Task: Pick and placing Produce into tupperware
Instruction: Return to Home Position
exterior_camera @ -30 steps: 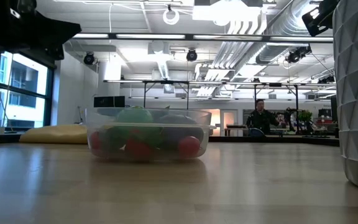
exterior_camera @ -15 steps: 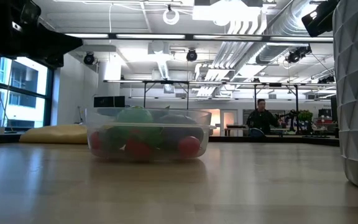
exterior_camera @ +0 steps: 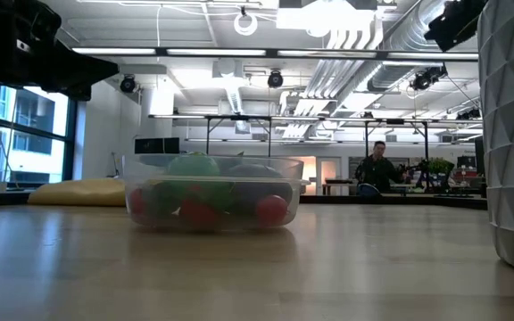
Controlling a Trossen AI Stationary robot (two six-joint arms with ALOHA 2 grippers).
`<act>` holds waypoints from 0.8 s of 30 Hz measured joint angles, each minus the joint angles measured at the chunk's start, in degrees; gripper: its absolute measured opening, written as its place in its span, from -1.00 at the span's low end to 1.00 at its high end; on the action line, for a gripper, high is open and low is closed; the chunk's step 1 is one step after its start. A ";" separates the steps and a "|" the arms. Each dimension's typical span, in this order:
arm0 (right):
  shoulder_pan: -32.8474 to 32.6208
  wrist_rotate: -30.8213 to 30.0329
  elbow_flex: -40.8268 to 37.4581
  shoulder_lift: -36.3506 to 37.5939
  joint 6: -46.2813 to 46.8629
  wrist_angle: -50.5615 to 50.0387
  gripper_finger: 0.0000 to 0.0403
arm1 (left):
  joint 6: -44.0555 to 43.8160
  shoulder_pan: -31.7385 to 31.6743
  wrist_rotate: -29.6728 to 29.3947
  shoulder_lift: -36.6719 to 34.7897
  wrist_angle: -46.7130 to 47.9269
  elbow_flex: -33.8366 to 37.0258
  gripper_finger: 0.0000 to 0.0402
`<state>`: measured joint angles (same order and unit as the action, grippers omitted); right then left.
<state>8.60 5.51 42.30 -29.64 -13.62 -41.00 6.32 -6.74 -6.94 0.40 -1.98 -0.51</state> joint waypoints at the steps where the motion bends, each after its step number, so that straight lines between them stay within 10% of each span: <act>1: 0.00 1.50 0.00 -0.05 4.31 1.11 -1.00 | 0.03 0.00 0.00 0.00 0.00 0.00 -0.97; 10: -0.01 1.13 0.00 -3.61 27.66 27.72 -1.00 | 0.03 0.00 0.02 0.00 -0.04 0.00 -0.97; 24: 0.00 -1.93 0.81 1.45 28.08 51.20 -1.00 | -0.01 0.00 0.03 0.00 -0.09 0.00 -0.97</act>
<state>8.60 3.58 43.11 -28.19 14.46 10.20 6.31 -6.74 -6.91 0.40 -2.07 -0.51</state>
